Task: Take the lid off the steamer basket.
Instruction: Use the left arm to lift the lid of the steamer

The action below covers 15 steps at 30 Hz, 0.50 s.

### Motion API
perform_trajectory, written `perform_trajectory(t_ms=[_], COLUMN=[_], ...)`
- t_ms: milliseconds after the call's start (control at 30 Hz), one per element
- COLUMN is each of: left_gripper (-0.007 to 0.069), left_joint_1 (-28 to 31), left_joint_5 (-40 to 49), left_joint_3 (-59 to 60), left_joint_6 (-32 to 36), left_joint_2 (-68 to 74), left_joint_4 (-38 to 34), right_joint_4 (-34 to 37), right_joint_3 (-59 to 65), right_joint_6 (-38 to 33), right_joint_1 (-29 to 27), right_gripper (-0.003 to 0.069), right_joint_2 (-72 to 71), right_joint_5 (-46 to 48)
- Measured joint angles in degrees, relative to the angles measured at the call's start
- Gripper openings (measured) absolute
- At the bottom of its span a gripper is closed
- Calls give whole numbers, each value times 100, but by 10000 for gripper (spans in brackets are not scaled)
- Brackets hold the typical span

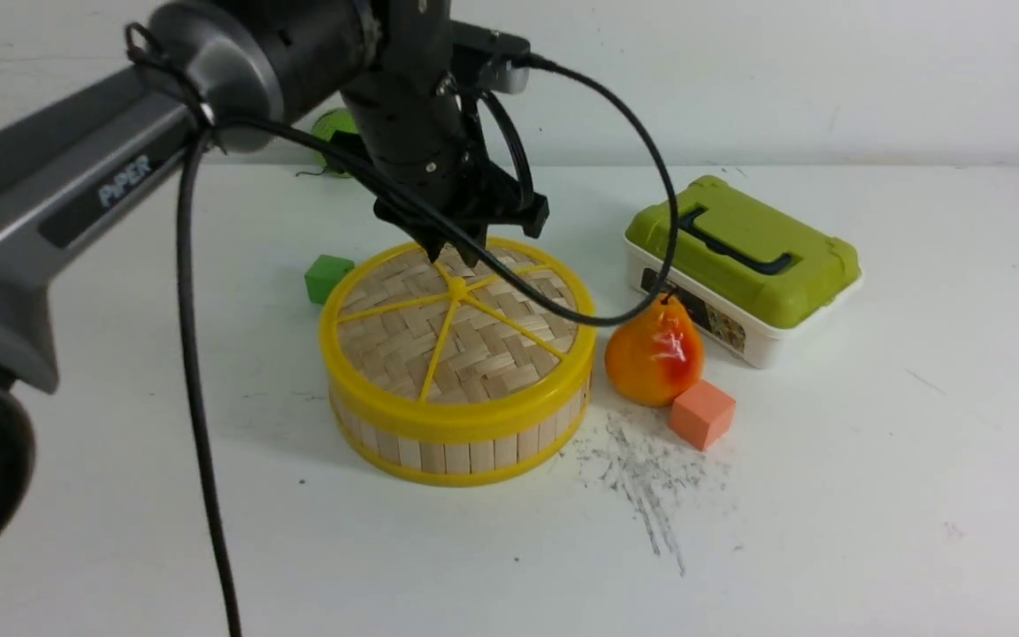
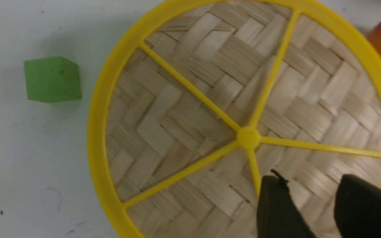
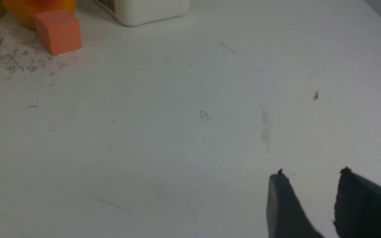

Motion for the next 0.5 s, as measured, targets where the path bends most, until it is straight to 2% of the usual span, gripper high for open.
perform_trajectory(t_ms=[67,167,333,500], left_gripper=[391,465,488,448], left_joint_1=[0,0,0,0], left_joint_5=[-161,-341,-552,-590], left_joint_3=[-2,-6,-24,-35], left_joint_6=[-101,-169,-180,-188], left_joint_2=[169,292,439,578], left_joint_4=[158,204,217,311], right_joint_4=[0,0,0,0], right_joint_3=[0,0,0,0], right_joint_6=[0,0,0,0], right_joint_1=[0,0,0,0], right_gripper=[240,240,240,240], right_joint_2=[0,0,0,0], right_joint_5=[0,0,0,0])
